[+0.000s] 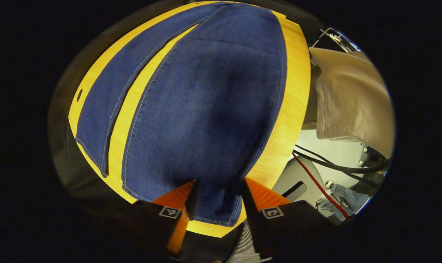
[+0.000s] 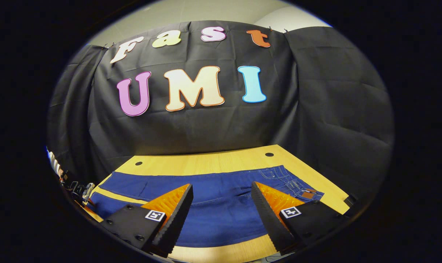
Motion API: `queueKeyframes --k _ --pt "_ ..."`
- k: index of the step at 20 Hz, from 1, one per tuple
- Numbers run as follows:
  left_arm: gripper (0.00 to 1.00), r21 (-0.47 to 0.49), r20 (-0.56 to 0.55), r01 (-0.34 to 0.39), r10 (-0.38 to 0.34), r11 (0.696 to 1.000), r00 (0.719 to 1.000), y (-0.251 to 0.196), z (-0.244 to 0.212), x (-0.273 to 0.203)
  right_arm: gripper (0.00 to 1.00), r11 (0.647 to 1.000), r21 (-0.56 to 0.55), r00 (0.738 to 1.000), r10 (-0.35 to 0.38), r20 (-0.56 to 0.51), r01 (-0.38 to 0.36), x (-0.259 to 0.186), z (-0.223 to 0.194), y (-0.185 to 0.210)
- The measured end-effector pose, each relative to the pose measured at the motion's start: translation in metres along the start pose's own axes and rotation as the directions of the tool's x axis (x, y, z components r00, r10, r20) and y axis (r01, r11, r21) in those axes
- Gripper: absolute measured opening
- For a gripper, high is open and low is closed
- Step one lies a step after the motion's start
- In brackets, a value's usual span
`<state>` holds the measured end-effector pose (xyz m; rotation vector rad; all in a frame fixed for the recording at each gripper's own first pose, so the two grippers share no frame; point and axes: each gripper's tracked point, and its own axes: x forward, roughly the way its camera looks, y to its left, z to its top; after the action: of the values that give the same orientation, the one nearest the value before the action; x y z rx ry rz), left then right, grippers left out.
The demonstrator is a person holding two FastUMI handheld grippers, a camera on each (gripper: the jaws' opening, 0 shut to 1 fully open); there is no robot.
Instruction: Grasp the waist and the cuffs of the jeans and fold them to make the two legs overlap; first hold the waist and fold one-third of the jeans toward the cuffs, then hold the cuffs and fold the remaining one-third in the same direction to finish folding.
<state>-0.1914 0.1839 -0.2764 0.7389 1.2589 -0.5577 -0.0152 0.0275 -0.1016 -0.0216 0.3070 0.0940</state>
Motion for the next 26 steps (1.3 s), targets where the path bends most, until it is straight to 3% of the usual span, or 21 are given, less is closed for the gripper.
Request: queueKeyframes --k 3,4,5,6,9,13,16,22,26 --pt "0.36 0.035 -0.004 -0.003 0.004 0.999 1.0 0.004 0.007 -0.002 0.99 1.0 0.002 1.0 0.006 -0.004 -0.006 0.003 0.003 0.001" --pt "0.26 0.037 0.004 -0.001 0.001 0.999 1.0 0.007 0.011 -0.003 0.94 1.0 0.008 1.0 0.013 -0.004 -0.013 0.005 0.006 0.003" --pt "0.05 0.034 0.003 0.013 -0.013 0.999 1.0 0.006 0.014 -0.005 0.99 1.0 0.015 1.0 0.021 -0.002 -0.021 0.006 0.008 0.007" --pt "0.0 0.044 0.005 0.028 -0.029 0.999 1.0 0.004 0.015 -0.004 0.99 0.999 0.021 0.999 0.033 0.003 -0.033 0.008 0.012 0.013" --pt "0.0 0.05 -0.012 0.067 -0.066 0.997 0.998 0.002 0.014 -0.007 0.98 0.997 0.014 0.997 0.081 0.0 -0.081 0.02 0.022 0.029" --pt "0.0 0.043 -0.012 0.093 -0.093 0.995 0.996 -0.001 0.015 -0.007 0.99 0.983 -0.049 0.977 0.168 -0.131 -0.176 0.033 0.017 0.021" --pt "0.0 0.025 -0.023 0.105 -0.105 0.994 0.994 -0.003 0.014 -0.008 0.98 0.972 -0.068 0.946 0.199 -0.255 -0.223 0.045 0.007 -0.001" --pt "0.0 -0.006 -0.046 0.084 -0.084 0.996 0.995 -0.002 0.013 -0.008 0.96 0.963 -0.152 0.893 0.137 -0.428 -0.221 0.076 -0.014 -0.069" --pt "0.0 -0.047 -0.062 0.058 -0.061 0.997 0.996 -0.003 0.013 -0.008 0.99 0.902 -0.312 0.847 0.1 -0.522 -0.299 0.085 -0.032 -0.107"
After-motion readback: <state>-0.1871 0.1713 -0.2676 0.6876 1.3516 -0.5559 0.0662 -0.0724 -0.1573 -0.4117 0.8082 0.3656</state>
